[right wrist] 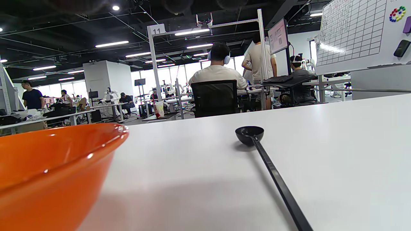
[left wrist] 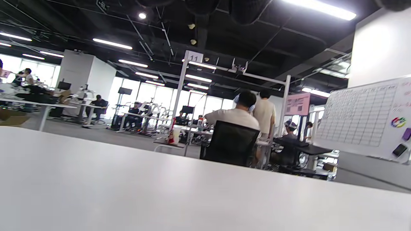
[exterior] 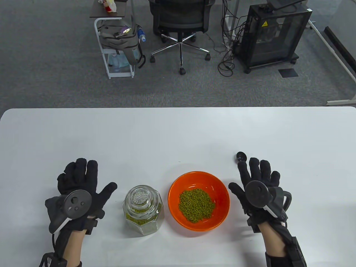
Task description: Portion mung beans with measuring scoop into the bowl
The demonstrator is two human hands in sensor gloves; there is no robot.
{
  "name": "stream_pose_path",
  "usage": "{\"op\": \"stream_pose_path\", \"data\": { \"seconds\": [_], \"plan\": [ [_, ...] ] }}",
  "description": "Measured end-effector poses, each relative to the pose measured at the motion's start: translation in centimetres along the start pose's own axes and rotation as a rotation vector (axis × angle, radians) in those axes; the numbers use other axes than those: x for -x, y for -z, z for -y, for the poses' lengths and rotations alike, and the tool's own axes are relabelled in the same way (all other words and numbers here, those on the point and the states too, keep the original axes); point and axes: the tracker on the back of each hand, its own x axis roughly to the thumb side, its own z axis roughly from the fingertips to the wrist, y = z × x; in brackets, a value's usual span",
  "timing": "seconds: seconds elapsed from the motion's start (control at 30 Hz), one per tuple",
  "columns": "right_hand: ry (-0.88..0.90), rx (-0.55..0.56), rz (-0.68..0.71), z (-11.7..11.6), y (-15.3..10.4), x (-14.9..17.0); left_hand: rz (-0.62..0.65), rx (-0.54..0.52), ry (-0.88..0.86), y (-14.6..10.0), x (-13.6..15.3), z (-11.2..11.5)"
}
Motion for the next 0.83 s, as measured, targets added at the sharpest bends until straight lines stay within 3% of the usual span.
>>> {"op": "stream_pose_path", "data": {
  "seconds": [0.3, 0.83],
  "plan": [
    [0.013, 0.005, 0.008, 0.0, 0.0, 0.1, -0.079, 0.128, 0.084, 0.9, 1.5, 1.4],
    [-0.003, 0.008, 0.006, 0.1, -0.1, 0.2, -0.081, 0.171, 0.076, 1.1, 1.6, 2.5]
  ]
}}
